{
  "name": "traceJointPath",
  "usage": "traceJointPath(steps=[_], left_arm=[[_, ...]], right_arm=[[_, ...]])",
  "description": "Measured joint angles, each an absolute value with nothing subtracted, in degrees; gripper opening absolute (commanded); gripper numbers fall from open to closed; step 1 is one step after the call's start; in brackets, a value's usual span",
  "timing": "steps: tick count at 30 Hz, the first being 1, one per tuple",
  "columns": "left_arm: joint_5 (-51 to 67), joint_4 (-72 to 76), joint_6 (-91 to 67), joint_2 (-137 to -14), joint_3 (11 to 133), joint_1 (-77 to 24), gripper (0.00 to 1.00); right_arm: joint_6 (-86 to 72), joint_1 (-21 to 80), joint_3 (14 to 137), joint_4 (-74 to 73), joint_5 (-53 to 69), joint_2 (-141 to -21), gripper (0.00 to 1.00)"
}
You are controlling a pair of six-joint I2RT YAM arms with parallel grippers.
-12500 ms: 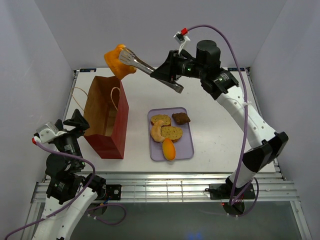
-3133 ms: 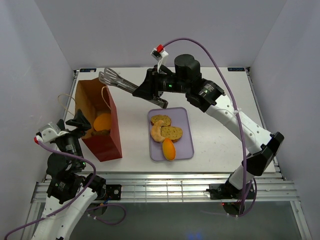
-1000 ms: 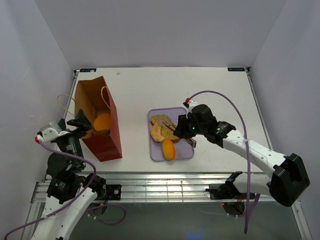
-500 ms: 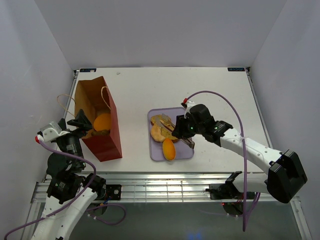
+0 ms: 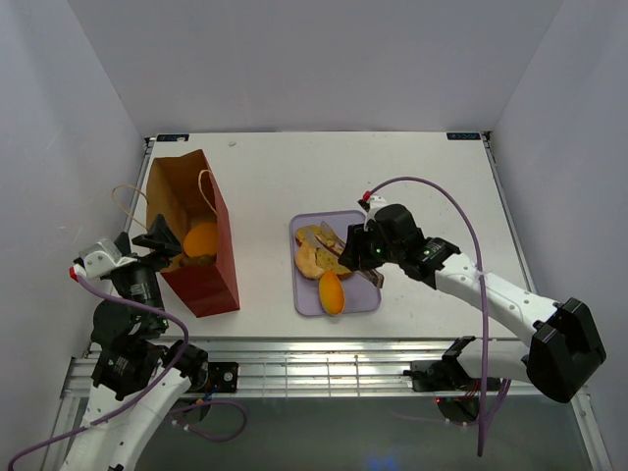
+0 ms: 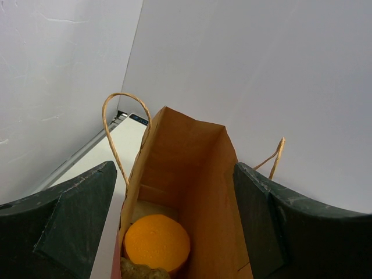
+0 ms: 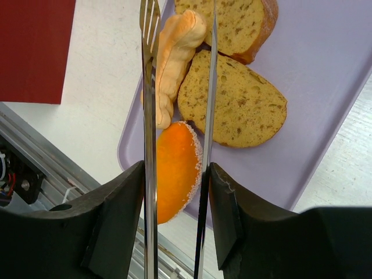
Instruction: Place the fake bread into the paper bag
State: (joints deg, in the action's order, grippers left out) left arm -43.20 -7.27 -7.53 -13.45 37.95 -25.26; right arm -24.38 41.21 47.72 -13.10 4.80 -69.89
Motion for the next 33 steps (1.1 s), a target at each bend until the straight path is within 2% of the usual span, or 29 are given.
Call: traceJointPath(steps=[22,26,28,29,33], left_arm=[[-43.2,-7.27,-7.51,-13.45,37.95,-25.36,0.92],[-43.2,-7.27,-7.51,-13.45,37.95,-25.41,0.92],[-43.2,-7.27,-7.49,-13.45,37.95,-25.52,0.92],[-43.2,-7.27,-7.49,-13.45,37.95,-25.54,0.92],[-43.2,-7.27,-7.49,-13.45,37.95,-25.63,0.92]], right_arm=[[-24.49,41.21,45.93,-11.6,5.32,-70.39,0.51],[-24.8,41.21,45.93,-11.22,6.13,-70.63,0.36],[-24.91,41.21,45.93,-10.81,6.61,-70.63,0.34],[-24.95,41.21,45.93,-10.66,6.81,-70.63,0.28],[-25.06,41.21,45.93,-10.39,7.64,-70.57,0.24]])
